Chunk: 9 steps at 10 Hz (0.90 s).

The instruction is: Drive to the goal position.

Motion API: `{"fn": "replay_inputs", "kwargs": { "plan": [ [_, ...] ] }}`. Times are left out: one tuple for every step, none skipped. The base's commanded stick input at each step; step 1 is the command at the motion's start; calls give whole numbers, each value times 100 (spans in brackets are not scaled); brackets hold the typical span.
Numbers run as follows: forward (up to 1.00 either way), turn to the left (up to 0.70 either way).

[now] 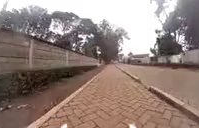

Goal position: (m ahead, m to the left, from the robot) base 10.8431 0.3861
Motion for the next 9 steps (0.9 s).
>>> {"fn": "replay_inputs", "kwargs": {
  "plan": [
    [70,-35],
    [70,-35],
    [70,-35],
    [70,-35],
    [70,-35],
    [70,-35],
    [70,-35],
    [70,0],
    [70,0]
  ]
}}
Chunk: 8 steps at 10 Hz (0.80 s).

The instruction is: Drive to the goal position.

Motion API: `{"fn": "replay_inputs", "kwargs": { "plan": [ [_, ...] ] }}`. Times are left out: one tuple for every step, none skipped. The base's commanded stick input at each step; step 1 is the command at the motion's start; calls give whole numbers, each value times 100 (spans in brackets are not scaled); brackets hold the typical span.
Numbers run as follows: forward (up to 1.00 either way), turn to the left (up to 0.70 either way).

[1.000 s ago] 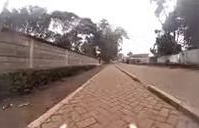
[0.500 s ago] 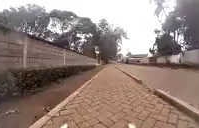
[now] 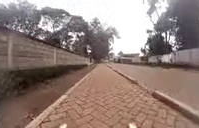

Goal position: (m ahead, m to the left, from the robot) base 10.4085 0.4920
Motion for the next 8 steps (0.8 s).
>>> {"fn": "replay_inputs", "kwargs": {
  "plan": [
    [70,0],
    [70,0],
    [70,0],
    [70,0],
    [70,0],
    [70,0],
    [70,0],
    [70,0]
  ]
}}
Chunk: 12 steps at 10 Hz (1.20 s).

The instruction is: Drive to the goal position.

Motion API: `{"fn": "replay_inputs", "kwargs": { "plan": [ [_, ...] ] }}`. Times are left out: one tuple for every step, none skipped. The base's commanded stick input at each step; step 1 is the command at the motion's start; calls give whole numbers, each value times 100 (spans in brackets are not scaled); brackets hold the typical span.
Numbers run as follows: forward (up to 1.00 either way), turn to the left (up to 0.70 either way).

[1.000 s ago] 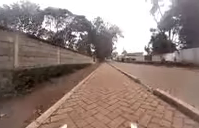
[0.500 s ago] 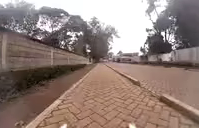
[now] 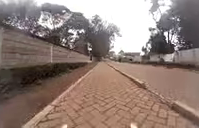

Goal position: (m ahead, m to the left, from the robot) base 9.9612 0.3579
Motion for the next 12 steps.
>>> {"fn": "replay_inputs", "kwargs": {
  "plan": [
    [70,0],
    [70,0],
    [70,0],
    [70,0],
    [70,0],
    [70,0],
    [70,0],
    [70,-12],
    [70,-29],
    [70,-35],
    [70,-35],
    [70,-35]
  ]
}}
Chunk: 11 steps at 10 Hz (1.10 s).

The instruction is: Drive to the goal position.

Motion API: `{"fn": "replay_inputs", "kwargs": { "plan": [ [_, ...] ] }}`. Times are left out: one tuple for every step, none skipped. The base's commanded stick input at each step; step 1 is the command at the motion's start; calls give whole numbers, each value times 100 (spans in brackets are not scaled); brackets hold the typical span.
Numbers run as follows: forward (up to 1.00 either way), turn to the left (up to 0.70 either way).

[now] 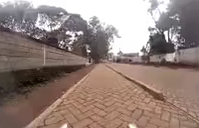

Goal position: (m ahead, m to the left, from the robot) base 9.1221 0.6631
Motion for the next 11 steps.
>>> {"fn": "replay_inputs", "kwargs": {
  "plan": [
    [70,-35],
    [70,0],
    [70,0],
    [70,0],
    [70,0],
    [70,0],
    [70,0],
    [70,0],
    [70,0],
    [70,0],
    [70,0]
  ]
}}
